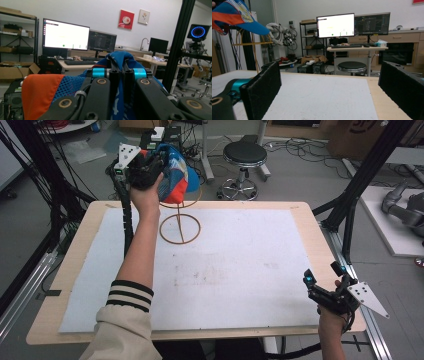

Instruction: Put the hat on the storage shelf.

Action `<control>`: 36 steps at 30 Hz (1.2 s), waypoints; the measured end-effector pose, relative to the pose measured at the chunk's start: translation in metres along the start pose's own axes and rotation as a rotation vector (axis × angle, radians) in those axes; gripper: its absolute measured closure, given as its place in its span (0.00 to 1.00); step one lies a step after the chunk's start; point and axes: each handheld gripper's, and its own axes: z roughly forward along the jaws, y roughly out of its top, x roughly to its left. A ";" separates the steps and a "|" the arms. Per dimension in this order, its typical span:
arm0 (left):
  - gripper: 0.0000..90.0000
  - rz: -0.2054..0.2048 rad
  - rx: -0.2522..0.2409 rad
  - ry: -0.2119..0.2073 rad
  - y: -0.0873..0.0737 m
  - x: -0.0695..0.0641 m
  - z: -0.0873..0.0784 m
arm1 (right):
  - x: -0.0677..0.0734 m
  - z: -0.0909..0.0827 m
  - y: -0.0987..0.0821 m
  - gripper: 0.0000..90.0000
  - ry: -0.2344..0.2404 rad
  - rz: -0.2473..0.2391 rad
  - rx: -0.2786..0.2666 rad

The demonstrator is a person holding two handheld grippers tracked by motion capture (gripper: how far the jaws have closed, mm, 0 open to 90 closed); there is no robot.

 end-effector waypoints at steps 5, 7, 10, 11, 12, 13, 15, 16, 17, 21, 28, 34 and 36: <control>0.98 -0.014 0.017 0.013 -0.005 0.006 0.003 | 0.002 0.000 0.000 0.05 0.001 -0.011 0.009; 0.97 -0.009 0.023 0.015 -0.006 0.006 0.003 | 0.001 0.000 0.000 0.05 0.000 -0.013 0.009; 0.92 -0.009 0.028 0.014 -0.008 0.007 0.004 | 0.001 0.001 -0.001 0.05 -0.002 -0.014 0.013; 0.89 -0.012 0.030 0.014 -0.009 0.008 0.004 | 0.001 0.001 -0.001 0.05 -0.002 -0.013 0.013; 0.88 -0.013 0.030 0.015 -0.010 0.008 0.004 | 0.001 0.001 -0.001 0.05 -0.002 -0.014 0.013; 0.87 -0.013 0.032 0.019 -0.011 0.009 0.004 | 0.001 0.001 -0.001 0.05 -0.002 -0.014 0.012; 0.85 -0.014 0.032 0.022 -0.014 0.010 0.003 | 0.002 0.001 -0.001 0.05 -0.002 -0.012 0.013; 0.83 -0.015 0.031 0.023 -0.015 0.010 0.003 | 0.002 0.001 -0.001 0.05 -0.003 -0.014 0.013; 0.81 -0.018 0.028 0.024 -0.016 0.011 0.003 | 0.001 0.001 -0.001 0.05 -0.003 -0.016 0.014; 0.70 -0.033 0.001 0.035 -0.014 0.013 0.001 | 0.001 0.000 -0.001 0.05 -0.006 -0.010 0.015; 0.57 -0.045 -0.017 0.050 -0.008 0.015 -0.005 | 0.001 0.001 -0.002 0.05 -0.005 -0.007 0.015; 0.44 -0.056 -0.050 0.044 -0.001 0.014 -0.012 | 0.002 0.001 -0.001 0.05 0.000 -0.014 0.009; 0.41 -0.054 -0.055 0.038 0.002 0.013 -0.015 | 0.002 0.001 -0.001 0.05 -0.001 -0.012 0.010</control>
